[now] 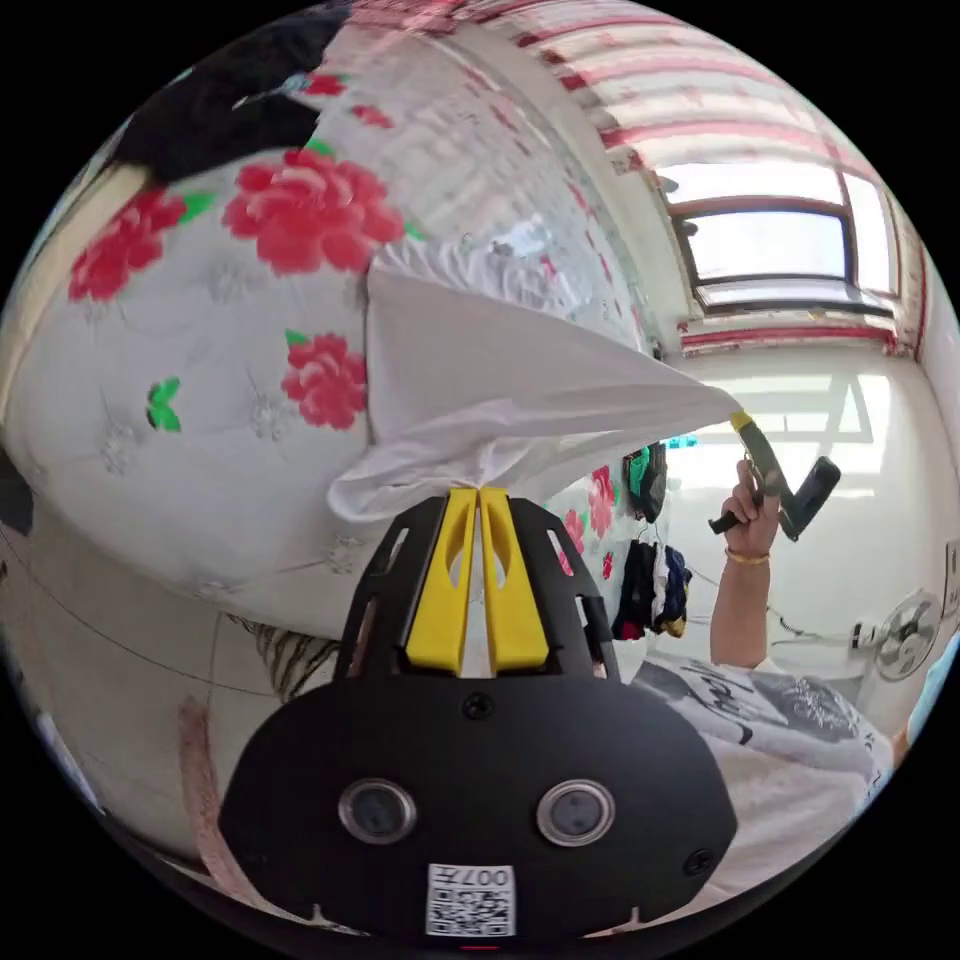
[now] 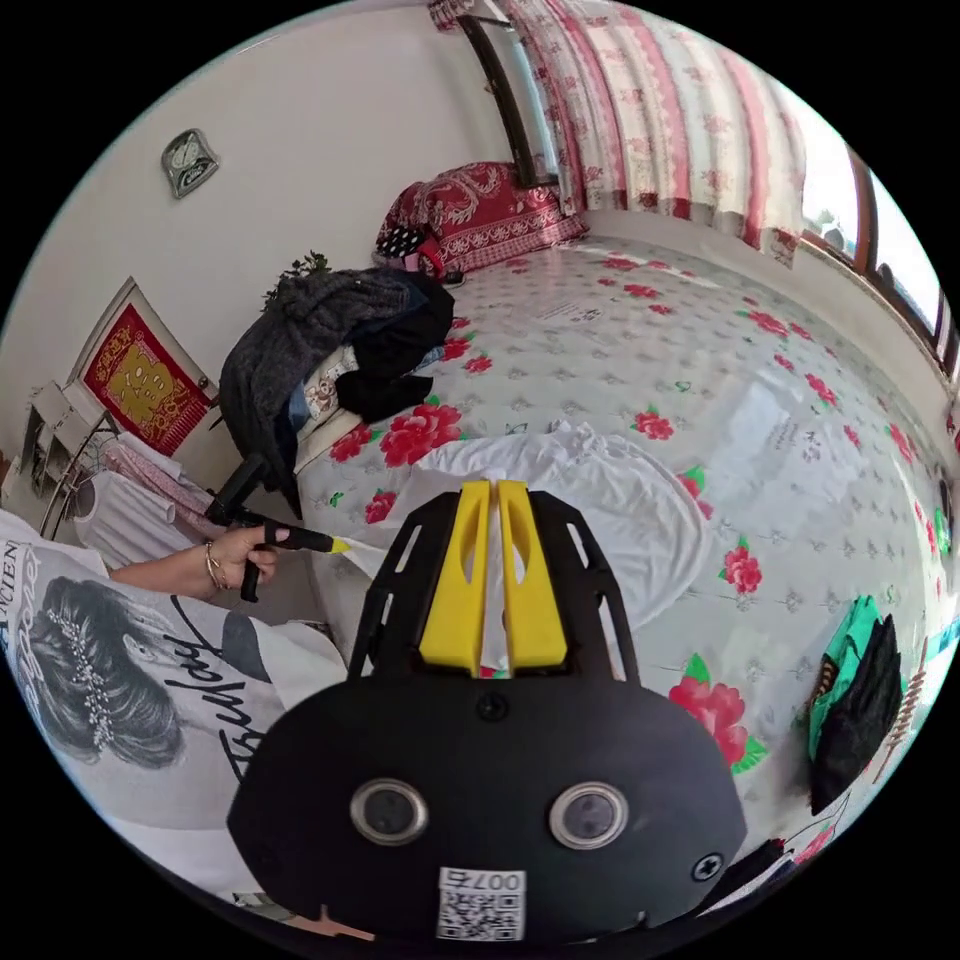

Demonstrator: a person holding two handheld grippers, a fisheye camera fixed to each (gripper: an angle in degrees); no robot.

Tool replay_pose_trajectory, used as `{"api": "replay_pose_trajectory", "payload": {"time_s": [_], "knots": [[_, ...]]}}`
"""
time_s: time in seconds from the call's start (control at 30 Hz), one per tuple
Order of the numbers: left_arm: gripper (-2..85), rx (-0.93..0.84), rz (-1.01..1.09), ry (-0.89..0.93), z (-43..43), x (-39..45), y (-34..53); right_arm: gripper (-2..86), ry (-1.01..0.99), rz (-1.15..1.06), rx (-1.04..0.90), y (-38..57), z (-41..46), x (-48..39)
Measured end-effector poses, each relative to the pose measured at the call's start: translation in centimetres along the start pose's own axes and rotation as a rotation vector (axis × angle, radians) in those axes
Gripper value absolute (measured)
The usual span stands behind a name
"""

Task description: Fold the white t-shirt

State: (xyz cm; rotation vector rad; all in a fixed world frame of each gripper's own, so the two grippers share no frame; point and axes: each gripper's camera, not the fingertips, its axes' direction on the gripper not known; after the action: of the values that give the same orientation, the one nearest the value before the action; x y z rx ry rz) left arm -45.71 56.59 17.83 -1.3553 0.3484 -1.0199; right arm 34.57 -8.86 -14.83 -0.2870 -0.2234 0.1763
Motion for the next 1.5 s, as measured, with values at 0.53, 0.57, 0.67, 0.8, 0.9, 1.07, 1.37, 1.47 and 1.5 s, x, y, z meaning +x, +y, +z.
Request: {"api": "replay_pose_trajectory", "payload": {"time_s": [0.53, 0.57, 0.67, 0.8, 0.9, 1.07, 1.37, 1.47, 1.5], "knots": [[-1.0, 0.602, 0.76, -0.265, -35.1, 21.3, 11.0, -0.2, 0.304, -0.07, 0.549, 10.4, -36.5, -14.9], [-1.0, 0.58, 0.771, -0.264, -35.2, 21.5, 10.7, -0.2, 0.315, -0.059, 0.535, 10.5, -36.6, -15.3], [-1.0, 0.511, 0.786, -0.243, -34.4, 21.3, 9.2, -0.2, 0.316, -0.018, 0.508, 11.4, -37.4, -16.6], [-1.0, 0.447, 0.771, -0.174, -32.5, 20.3, 5.0, -0.2, 0.331, 0.063, 0.467, 11.2, -36.8, -16.3], [-1.0, 0.381, 0.73, -0.177, -29.9, 19.7, 0.1, -0.2, 0.322, 0.137, 0.397, 9.7, -34.9, -13.7], [-1.0, 0.297, 0.587, -0.159, -24.7, 18.7, -8.6, -0.3, 0.355, 0.217, 0.322, 6.0, -30.4, -9.0], [-1.0, 0.536, 0.727, -0.067, -29.9, 25.6, -12.6, -0.3, 0.544, 0.242, 0.597, 3.0, -34.7, -9.6], [-1.0, 0.629, 0.822, -0.02, -32.1, 25.7, -10.1, -0.3, 0.566, 0.169, 0.746, 5.2, -36.1, -12.1], [-1.0, 0.642, 0.852, -0.018, -32.3, 25.1, -9.0, -0.3, 0.556, 0.141, 0.773, 6.3, -36.0, -12.8]]}}
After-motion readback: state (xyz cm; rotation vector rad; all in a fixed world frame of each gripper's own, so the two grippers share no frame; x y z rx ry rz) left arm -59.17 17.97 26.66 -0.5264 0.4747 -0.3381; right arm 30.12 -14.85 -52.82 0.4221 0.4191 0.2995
